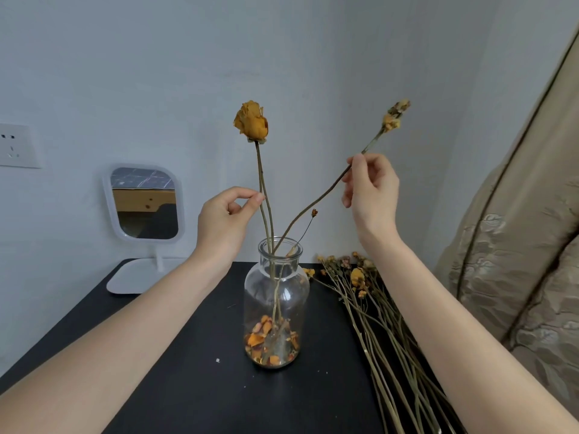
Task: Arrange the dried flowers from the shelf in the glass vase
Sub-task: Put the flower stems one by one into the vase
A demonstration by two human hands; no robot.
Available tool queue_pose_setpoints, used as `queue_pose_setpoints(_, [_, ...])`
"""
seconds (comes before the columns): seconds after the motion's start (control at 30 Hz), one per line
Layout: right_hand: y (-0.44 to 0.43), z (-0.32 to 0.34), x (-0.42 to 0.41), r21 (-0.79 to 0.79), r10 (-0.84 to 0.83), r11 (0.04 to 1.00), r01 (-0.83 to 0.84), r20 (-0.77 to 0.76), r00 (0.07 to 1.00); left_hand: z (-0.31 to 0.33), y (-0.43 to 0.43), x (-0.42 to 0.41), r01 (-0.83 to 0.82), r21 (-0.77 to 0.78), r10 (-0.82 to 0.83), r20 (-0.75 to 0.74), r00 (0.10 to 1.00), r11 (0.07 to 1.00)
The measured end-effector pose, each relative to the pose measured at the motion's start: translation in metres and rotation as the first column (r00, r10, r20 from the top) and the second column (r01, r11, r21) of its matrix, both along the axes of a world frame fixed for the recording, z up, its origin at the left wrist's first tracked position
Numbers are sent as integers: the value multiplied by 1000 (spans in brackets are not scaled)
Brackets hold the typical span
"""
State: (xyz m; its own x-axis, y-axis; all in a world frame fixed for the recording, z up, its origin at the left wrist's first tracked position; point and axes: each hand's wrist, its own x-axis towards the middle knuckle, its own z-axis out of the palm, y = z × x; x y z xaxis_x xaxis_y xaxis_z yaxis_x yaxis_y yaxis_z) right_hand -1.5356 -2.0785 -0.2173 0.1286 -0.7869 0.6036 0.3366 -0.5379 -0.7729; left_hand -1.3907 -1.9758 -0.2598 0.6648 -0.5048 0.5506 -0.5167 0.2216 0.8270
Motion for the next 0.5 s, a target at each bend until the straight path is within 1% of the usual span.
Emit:
queue_pose_setpoints(0.1, [4,-18,2,-49,7,999,-15,-168,986,-9,-1,1,-3,35,2,30,1000,999])
queue_pose_setpoints(0.23, [12,-46,4,-124,-16,992,-35,-383,923,-20,-1,3,-25,113,15,86,996,993])
queue_pose_setpoints(0.3, [15,-59,3,-170,-44,985,-39,-457,888,-28,1,2,-37,158,17,126,992,987])
queue_pose_setpoints(0.5, [18,-76,2,-165,-35,983,-83,-604,797,-41,4,-1,-25,250,-16,161,987,968])
